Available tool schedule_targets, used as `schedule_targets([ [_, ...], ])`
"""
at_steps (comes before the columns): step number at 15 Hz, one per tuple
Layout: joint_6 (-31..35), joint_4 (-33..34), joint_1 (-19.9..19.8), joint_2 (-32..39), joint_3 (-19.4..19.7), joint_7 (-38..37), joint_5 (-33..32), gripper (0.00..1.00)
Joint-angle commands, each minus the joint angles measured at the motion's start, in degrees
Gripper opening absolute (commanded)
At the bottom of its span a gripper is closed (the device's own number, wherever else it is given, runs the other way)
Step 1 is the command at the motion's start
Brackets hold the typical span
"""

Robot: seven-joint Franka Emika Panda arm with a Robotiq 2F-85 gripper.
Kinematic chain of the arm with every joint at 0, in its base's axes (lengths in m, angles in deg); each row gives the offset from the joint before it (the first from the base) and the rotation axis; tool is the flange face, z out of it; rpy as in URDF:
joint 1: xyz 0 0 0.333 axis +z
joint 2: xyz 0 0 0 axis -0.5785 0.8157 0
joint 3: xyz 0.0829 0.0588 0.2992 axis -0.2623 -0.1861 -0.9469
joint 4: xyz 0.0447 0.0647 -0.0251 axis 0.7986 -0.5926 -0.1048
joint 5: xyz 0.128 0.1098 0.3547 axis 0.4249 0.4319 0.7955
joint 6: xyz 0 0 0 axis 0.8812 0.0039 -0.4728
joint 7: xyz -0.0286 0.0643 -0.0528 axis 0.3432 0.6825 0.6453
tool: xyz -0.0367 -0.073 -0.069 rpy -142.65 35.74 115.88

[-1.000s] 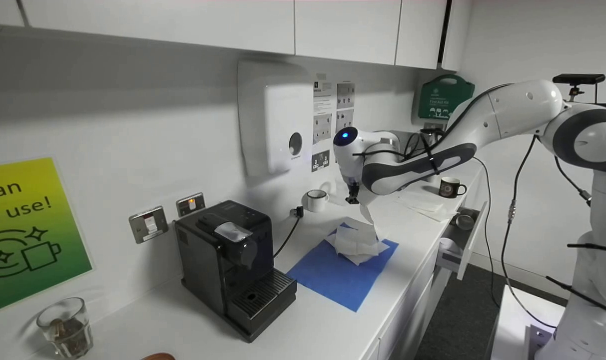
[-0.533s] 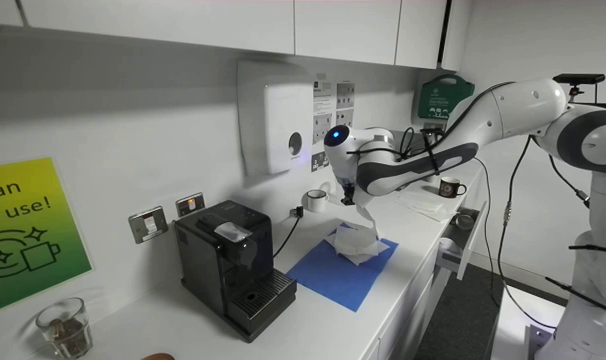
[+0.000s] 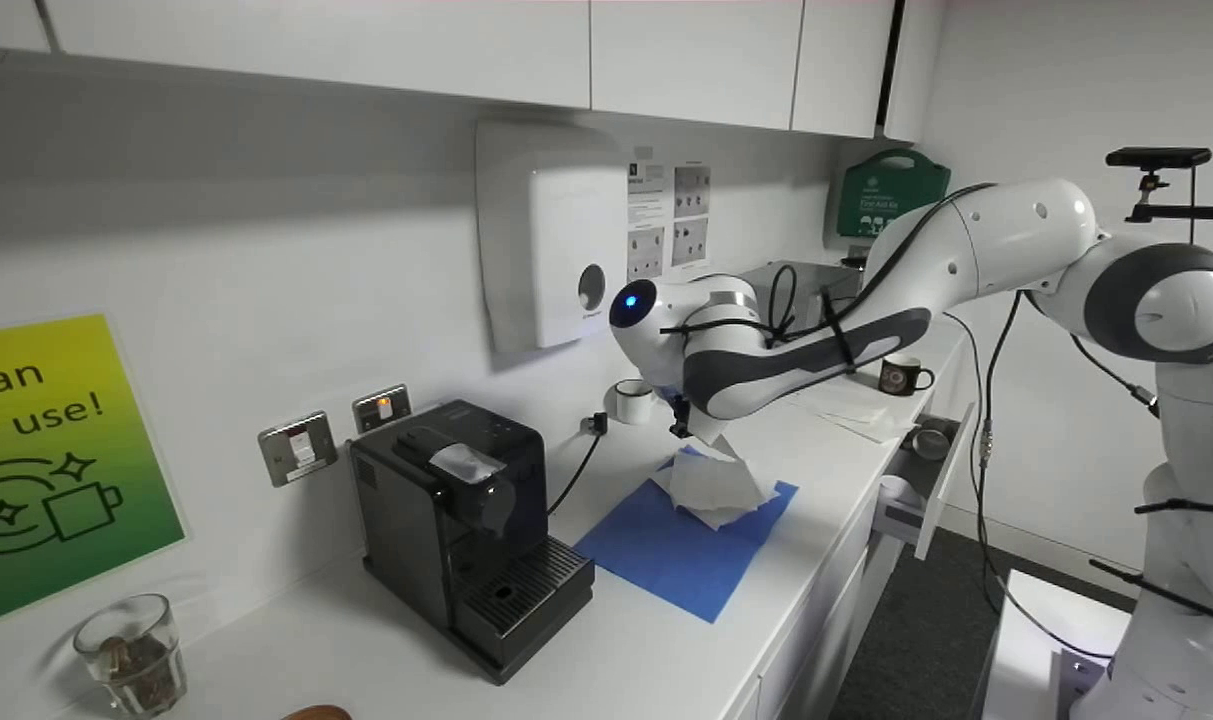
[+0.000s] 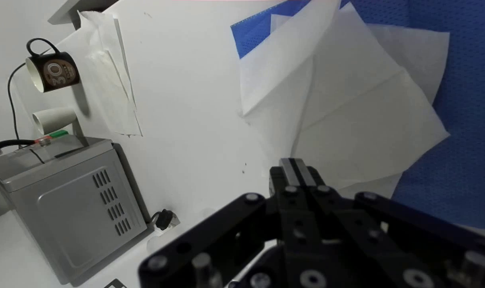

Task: Unfold the blue placemat, place the white napkins on the mat then fold the mat in half

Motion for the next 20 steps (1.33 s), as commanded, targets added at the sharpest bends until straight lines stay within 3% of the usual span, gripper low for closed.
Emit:
schedule_targets([
  [1, -4.24, 5.06, 1.10, 3.32, 0.11, 0.56, -1.16, 0.00],
  [15, -7.83, 13.29, 2.17, 8.81, 1.14, 0.73, -0.63, 0.00],
  [16, -8.23, 13.81, 2.30, 9.13, 1.27, 0.76, -0.69, 0.26],
  [17, -8.52, 14.28, 2.43, 9.41, 1.43, 0.64, -0.74, 0.27],
  [20, -9.18, 15.15, 2.42, 9.76, 1.60, 0.75, -0.45, 0.51],
])
